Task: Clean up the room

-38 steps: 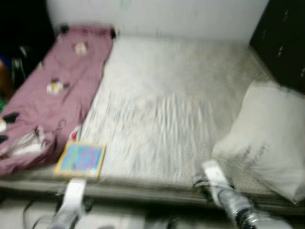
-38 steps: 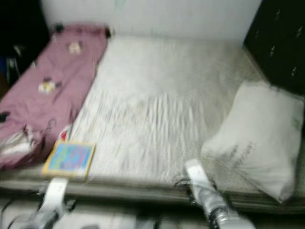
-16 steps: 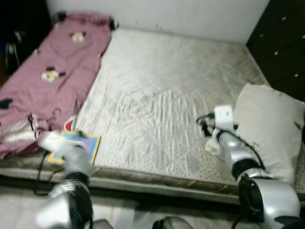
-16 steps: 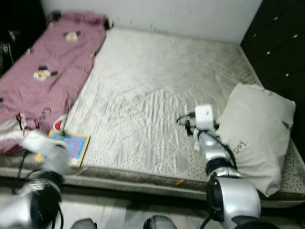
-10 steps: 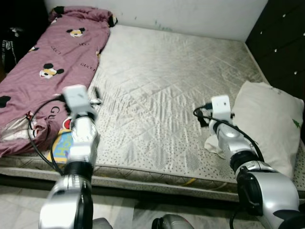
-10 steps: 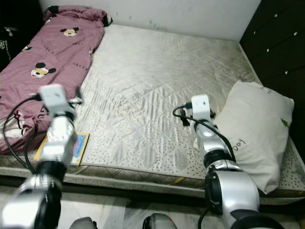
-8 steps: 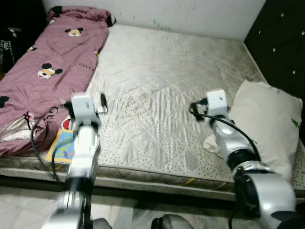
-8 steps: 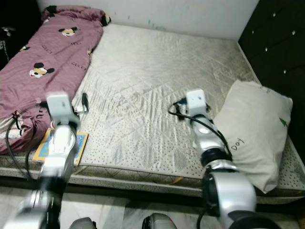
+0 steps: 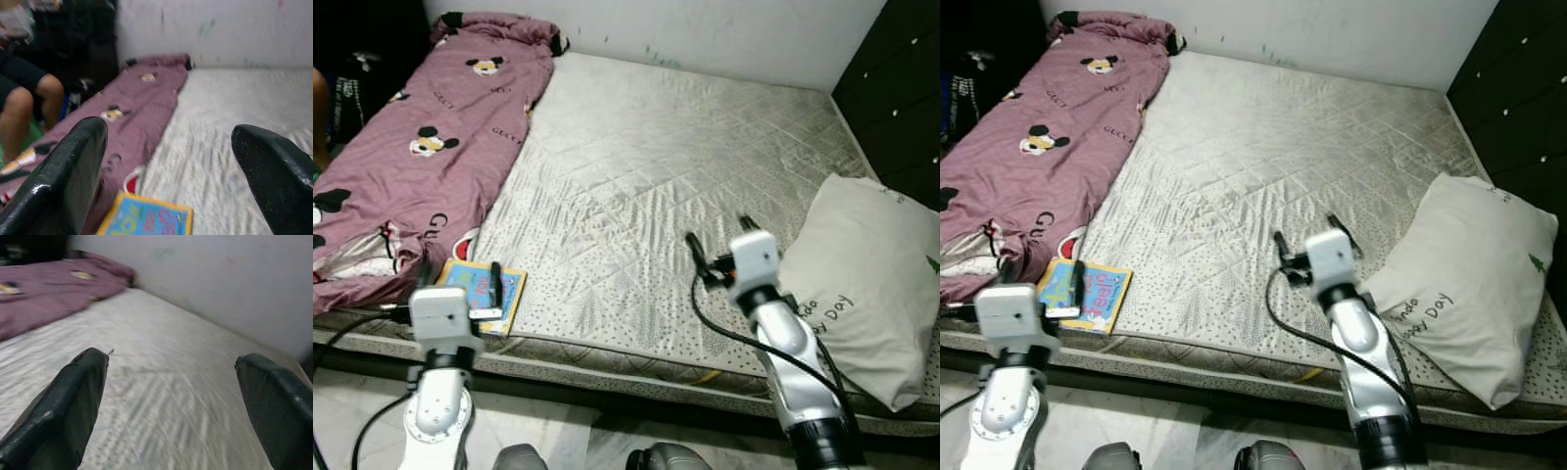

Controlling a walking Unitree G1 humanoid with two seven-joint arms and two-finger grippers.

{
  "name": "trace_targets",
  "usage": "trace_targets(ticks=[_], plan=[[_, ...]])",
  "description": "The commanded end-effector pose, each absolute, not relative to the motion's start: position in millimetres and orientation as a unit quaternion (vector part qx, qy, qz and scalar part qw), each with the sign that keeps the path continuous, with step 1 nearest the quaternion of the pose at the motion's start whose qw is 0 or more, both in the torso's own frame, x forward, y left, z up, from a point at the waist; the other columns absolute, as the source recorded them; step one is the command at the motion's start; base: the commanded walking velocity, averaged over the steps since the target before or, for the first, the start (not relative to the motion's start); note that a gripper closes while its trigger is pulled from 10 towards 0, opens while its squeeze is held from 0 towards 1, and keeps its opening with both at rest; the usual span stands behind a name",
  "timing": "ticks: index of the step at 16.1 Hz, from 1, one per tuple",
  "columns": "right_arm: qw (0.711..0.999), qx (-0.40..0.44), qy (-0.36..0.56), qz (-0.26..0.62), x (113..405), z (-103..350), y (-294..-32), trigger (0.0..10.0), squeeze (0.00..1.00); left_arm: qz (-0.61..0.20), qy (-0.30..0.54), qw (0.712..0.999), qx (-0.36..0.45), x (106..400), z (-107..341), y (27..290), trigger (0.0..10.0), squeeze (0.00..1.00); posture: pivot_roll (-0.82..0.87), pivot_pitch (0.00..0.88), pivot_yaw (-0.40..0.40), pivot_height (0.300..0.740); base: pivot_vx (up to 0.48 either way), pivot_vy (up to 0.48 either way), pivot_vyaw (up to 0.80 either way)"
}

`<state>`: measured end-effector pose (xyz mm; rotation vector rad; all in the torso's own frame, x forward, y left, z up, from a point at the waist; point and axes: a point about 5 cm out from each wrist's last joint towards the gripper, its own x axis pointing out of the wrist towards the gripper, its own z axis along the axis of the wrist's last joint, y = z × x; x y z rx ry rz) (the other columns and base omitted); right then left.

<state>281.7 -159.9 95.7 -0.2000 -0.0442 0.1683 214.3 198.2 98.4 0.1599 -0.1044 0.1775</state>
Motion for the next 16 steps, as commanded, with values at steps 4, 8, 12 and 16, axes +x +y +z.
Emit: trace_targets(ticks=[4, 8, 12, 16], plan=[[0.984, -0.136, -0.068, 0.089, 284.3, 115.8, -140.1, 10.0, 0.0, 0.038, -0.066, 0.996, 0.055, 234.6, 115.2, 180.4, 10.0, 0.0, -0.09, 0.0, -0.034, 0.74, 0.0, 0.0, 0.0], [0.994, -0.101, -0.016, 0.043, 272.9, 107.4, -148.8, 10.0, 0.0, 0.056, -0.036, 0.997, 0.037, 221.5, 106.2, 185.2, 10.0, 0.0, -0.1, 0.0, -0.01, 0.74, 0.0, 0.0, 0.0], [0.996, -0.08, -0.008, 0.034, 253.1, 100.7, -152.4, 10.0, 0.0, 0.071, -0.028, 0.995, 0.065, 205.8, 109.2, 188.2, 10.0, 0.0, -0.07, 0.0, -0.013, 0.74, 0.0, 0.0, 0.0], [0.99, -0.106, 0.037, 0.083, 239.2, 64.8, -141.0, 10.0, 0.0, 0.08, 0.021, 0.995, 0.063, 202.2, 75.9, 189.0, 10.0, 0.0, -0.06, 0.0, -0.033, 0.74, 0.0, 0.0, 0.0]])
